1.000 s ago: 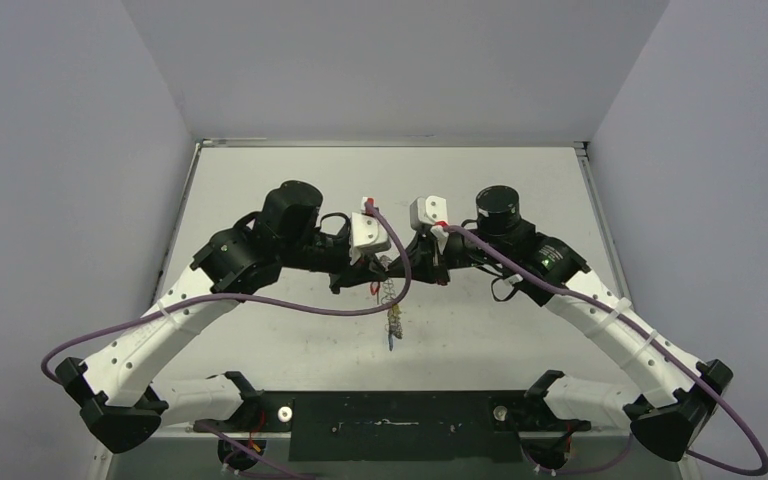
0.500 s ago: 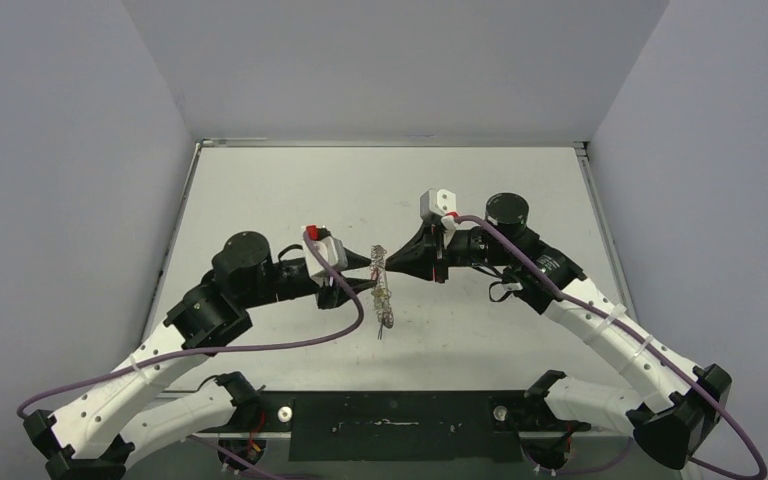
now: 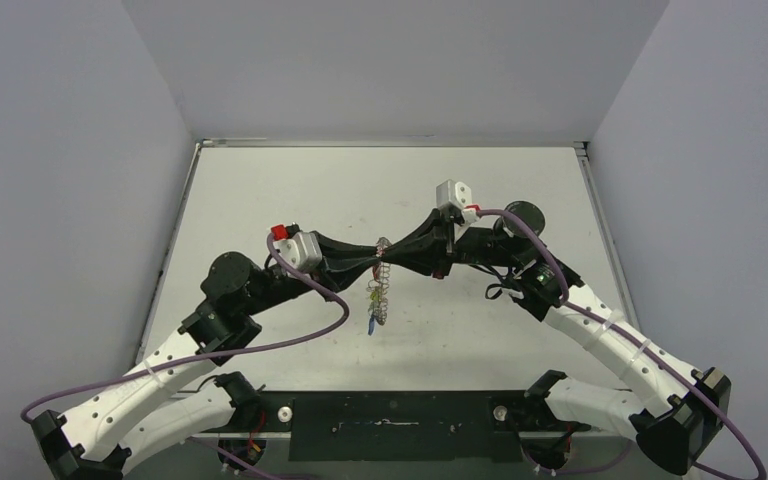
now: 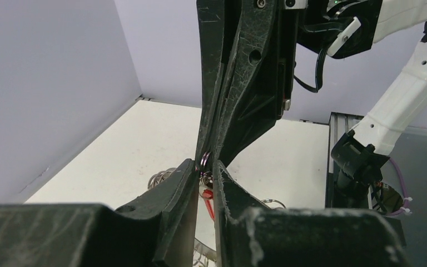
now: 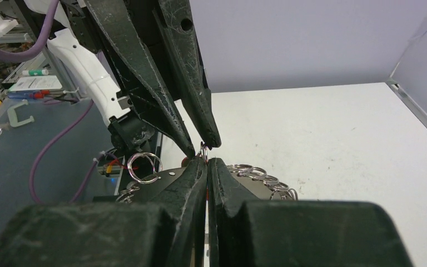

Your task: Put the keys on the keyring

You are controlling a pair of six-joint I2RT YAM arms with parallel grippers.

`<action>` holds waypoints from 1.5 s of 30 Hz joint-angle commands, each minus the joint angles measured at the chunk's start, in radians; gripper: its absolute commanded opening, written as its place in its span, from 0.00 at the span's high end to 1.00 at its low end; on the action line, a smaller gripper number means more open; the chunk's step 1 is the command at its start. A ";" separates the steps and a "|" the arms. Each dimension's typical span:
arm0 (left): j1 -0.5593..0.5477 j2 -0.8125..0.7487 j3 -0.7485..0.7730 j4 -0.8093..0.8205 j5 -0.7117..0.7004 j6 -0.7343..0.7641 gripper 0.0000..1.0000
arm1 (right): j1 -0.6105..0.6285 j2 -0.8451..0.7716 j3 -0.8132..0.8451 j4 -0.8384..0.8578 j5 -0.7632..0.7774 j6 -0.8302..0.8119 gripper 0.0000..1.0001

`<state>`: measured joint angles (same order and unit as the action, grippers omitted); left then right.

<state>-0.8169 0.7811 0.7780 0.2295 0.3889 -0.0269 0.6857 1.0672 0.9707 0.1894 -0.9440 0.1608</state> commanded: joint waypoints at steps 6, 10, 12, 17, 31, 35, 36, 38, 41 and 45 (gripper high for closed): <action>-0.002 -0.005 -0.022 0.079 0.009 -0.031 0.86 | -0.003 -0.031 0.016 0.149 -0.031 0.033 1.00; -0.002 -0.009 -0.028 0.050 0.004 -0.022 0.81 | -0.003 -0.030 0.018 0.150 -0.033 0.036 1.00; -0.002 -0.014 -0.030 0.041 -0.005 -0.018 0.80 | -0.003 -0.029 0.019 0.155 -0.038 0.040 1.00; -0.004 0.004 -0.018 0.030 -0.002 -0.017 0.80 | -0.003 -0.026 0.019 0.159 -0.050 0.046 1.00; 0.000 0.051 0.044 0.010 0.031 -0.034 1.00 | -0.003 -0.031 0.014 0.148 -0.062 0.043 1.00; 0.002 0.039 0.069 -0.074 0.010 -0.017 1.00 | -0.002 -0.032 0.022 0.105 -0.058 0.015 1.00; 0.002 0.038 0.080 -0.103 0.003 -0.010 1.00 | -0.003 -0.033 0.026 0.084 -0.056 0.002 1.00; 0.002 0.038 0.106 -0.168 -0.015 0.009 1.00 | -0.002 -0.032 0.041 0.034 -0.056 -0.031 0.99; 0.001 0.046 0.159 -0.297 -0.033 0.058 1.00 | -0.002 -0.033 0.070 -0.067 -0.055 -0.104 0.86; 0.002 0.080 0.257 -0.462 -0.018 0.139 1.00 | -0.003 -0.029 0.121 -0.201 -0.049 -0.217 0.62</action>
<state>-0.8188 0.8352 0.9096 -0.0536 0.4007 0.0143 0.6750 1.0672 1.0004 0.0776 -0.9596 0.0803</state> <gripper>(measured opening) 0.018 0.288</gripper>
